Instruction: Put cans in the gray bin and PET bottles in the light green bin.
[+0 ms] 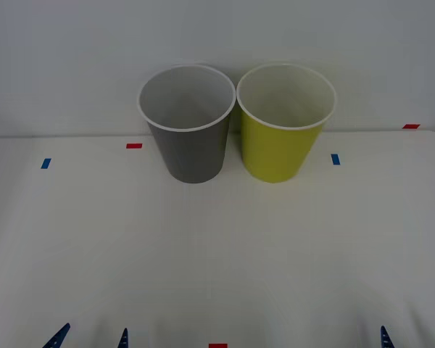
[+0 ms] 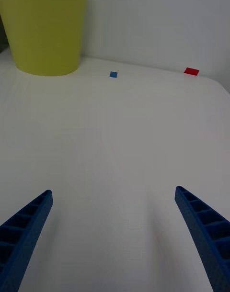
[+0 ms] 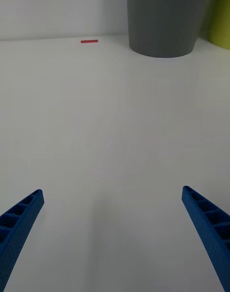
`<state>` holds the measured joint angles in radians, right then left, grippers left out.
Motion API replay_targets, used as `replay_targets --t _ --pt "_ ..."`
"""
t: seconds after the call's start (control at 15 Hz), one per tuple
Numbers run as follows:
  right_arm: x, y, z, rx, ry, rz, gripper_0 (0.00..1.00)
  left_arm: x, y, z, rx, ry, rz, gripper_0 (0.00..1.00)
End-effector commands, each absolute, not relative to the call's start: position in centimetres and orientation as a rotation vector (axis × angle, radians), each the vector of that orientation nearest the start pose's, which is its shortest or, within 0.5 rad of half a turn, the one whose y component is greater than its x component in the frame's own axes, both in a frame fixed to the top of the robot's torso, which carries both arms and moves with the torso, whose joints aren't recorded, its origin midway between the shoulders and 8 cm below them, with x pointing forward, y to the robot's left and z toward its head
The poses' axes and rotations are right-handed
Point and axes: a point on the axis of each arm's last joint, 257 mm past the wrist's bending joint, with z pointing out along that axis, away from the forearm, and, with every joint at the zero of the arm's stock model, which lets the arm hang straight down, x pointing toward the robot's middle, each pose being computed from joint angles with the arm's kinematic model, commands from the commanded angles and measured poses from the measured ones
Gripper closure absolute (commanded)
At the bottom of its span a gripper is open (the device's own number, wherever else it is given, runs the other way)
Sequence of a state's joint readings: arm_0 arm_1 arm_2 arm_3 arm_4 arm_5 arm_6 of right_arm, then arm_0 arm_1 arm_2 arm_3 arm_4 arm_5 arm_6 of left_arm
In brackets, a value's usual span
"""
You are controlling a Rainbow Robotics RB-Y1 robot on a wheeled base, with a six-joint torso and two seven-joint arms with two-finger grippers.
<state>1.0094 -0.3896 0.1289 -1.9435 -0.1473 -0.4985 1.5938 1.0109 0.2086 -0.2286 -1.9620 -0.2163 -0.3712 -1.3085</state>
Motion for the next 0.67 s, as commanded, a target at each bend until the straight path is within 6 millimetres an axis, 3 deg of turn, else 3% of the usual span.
replay_targets --t 0.07,0.67 --pt "22.22 -31.57 -29.63 -0.138 1.719 -0.130 0.11 22.73 23.22 -32.86 0.063 1.816 -0.043 0.00" --pt "22.22 -31.57 -29.63 -0.138 1.719 -0.130 0.12 22.73 23.22 -32.86 0.063 1.816 -0.043 0.00"
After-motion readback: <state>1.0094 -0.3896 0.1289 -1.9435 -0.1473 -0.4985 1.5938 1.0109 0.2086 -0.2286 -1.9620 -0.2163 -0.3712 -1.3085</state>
